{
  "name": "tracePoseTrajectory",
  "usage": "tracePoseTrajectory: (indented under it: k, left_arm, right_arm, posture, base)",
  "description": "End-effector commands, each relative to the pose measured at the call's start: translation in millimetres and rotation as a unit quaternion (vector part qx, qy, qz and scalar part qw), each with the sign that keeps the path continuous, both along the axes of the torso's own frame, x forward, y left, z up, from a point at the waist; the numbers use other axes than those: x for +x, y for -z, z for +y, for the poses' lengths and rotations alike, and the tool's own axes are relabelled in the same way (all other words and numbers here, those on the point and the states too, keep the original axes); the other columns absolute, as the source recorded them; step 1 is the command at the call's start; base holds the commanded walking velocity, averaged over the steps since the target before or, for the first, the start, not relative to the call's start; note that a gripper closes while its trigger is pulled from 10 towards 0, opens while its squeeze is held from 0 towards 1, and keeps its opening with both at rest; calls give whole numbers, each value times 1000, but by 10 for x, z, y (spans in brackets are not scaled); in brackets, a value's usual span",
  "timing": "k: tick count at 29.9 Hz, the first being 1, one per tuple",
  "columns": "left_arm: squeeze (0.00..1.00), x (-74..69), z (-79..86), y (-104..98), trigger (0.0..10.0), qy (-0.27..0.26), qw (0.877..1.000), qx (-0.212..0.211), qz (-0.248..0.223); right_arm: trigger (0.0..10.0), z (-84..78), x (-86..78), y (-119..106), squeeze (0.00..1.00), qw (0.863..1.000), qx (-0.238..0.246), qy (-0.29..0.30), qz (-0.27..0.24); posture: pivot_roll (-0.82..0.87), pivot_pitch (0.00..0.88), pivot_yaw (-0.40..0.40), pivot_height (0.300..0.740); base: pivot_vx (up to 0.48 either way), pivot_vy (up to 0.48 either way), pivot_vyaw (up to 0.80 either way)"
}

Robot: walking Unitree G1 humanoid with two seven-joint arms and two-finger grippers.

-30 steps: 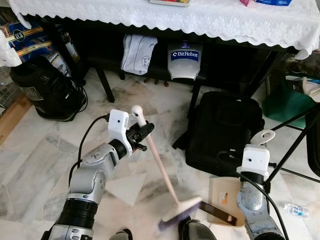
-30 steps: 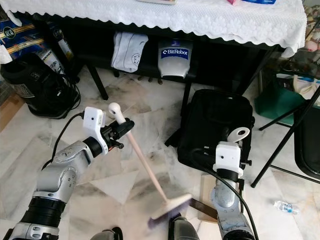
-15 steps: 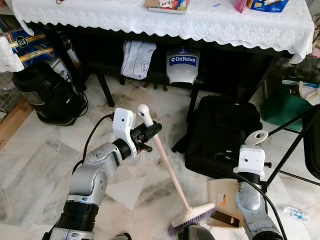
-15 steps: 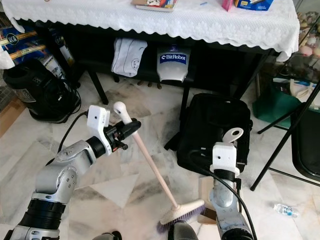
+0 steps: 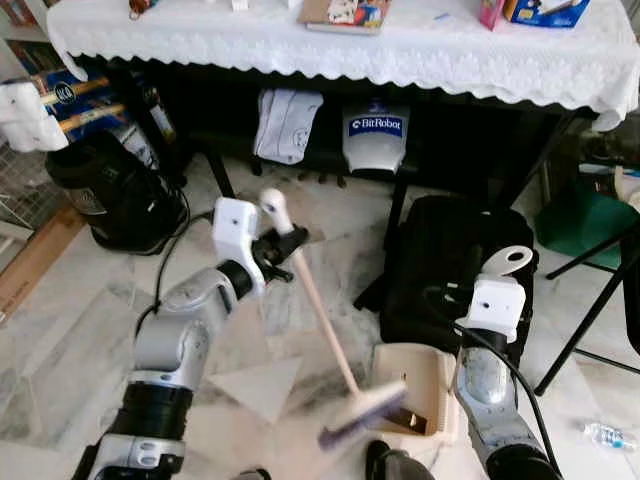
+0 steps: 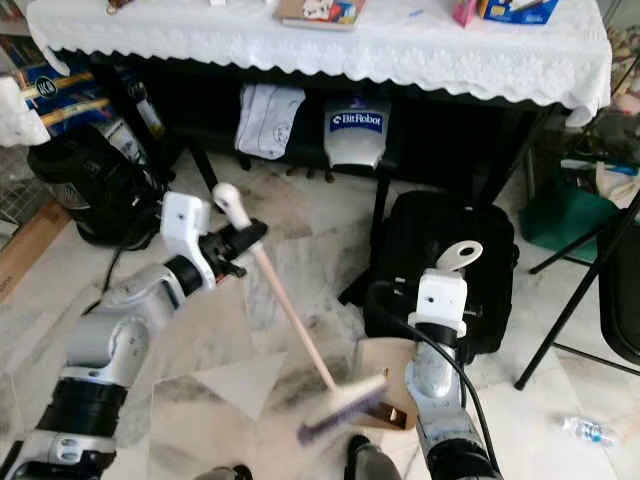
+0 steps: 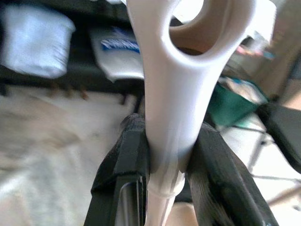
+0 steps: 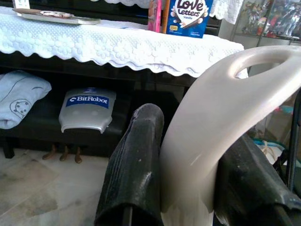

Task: Sweep floor

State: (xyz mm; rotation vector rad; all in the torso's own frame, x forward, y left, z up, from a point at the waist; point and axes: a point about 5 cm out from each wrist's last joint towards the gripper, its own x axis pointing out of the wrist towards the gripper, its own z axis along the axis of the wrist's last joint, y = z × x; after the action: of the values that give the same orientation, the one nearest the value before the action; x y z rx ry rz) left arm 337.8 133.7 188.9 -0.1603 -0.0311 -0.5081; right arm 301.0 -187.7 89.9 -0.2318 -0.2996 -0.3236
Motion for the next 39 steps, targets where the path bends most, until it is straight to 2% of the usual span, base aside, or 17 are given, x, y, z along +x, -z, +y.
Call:
tracePoseTrajectory:
  k: [1,4,6,9,10,12,13,15,19,21,25,28,33,39]
  left_arm:
    - [0,39,57,-103,10000,-18,1000,-5,-24]
    - [0,64,78,-148,10000,-25,999,-7,-33]
    - [0,99,128,-228,10000,-55,997,-12,-53]
    - [0,148,238,-290,10000,-116,989,24,-83]
    - [0,148,238,-290,10000,-116,989,24,-83]
    - [0,185,297,-233,10000,-145,982,84,-91]
    - [0,185,297,-233,10000,-145,982,84,-91]
    - [0,175,252,-128,10000,-133,977,138,-90]
    - [0,162,215,-83,10000,-130,974,158,-96]
    - [0,167,220,-22,10000,-135,967,191,-97]
    - [0,168,237,140,10000,-128,960,239,-65]
    - [0,153,227,255,10000,-113,960,255,-38]
    - [0,152,196,250,10000,-109,960,256,-38]
    - [0,141,131,285,10000,-74,958,275,-24]
  right_arm:
    - [10000,33,3,-14,0,1000,4,-3,-11]
    - [10000,52,3,2,0,1000,7,-4,-8]
    - [10000,66,-5,20,0,1000,9,-4,-6]
    - [10000,68,-14,33,0,1000,9,-3,-5]
    - [10000,68,-14,33,0,1000,9,-3,-5]
    - [10000,57,-25,36,0,1000,9,-2,-7]
    - [10000,57,-25,36,0,1000,9,-2,-7]
    - [10000,48,-23,15,0,1000,8,-2,-13]
    - [10000,44,-12,-15,0,1000,8,-1,-19]
    - [10000,54,2,-42,0,1000,7,-3,-25]
    - [10000,53,18,-102,0,999,8,-5,-39]
    - [10000,46,35,-164,0,999,7,-6,-52]
    - [10000,47,64,-220,0,998,6,-8,-62]
    - [10000,60,111,-292,0,997,7,-12,-74]
  posture:
    - [85,131,73,740]
    - [86,128,75,740]
    - [87,126,78,740]
    - [86,125,80,740]
    - [86,125,80,740]
    - [82,122,80,740]
    - [82,122,80,740]
    - [78,116,81,740]
    - [76,110,81,740]
    - [72,106,80,740]
    - [65,93,80,740]
    - [59,81,79,740]
    - [59,68,76,740]
    - [62,59,71,740]
  base:
    - [0,0,0]
    - [0,0,0]
    - [0,0,0]
    - [0,0,0]
    - [0,0,0]
    - [0,0,0]
    - [0,0,0]
    - [0,0,0]
    - [0,0,0]
    - [0,0,0]
    - [0,0,0]
    - [0,0,0]
    - [0,0,0]
    - [0,0,0]
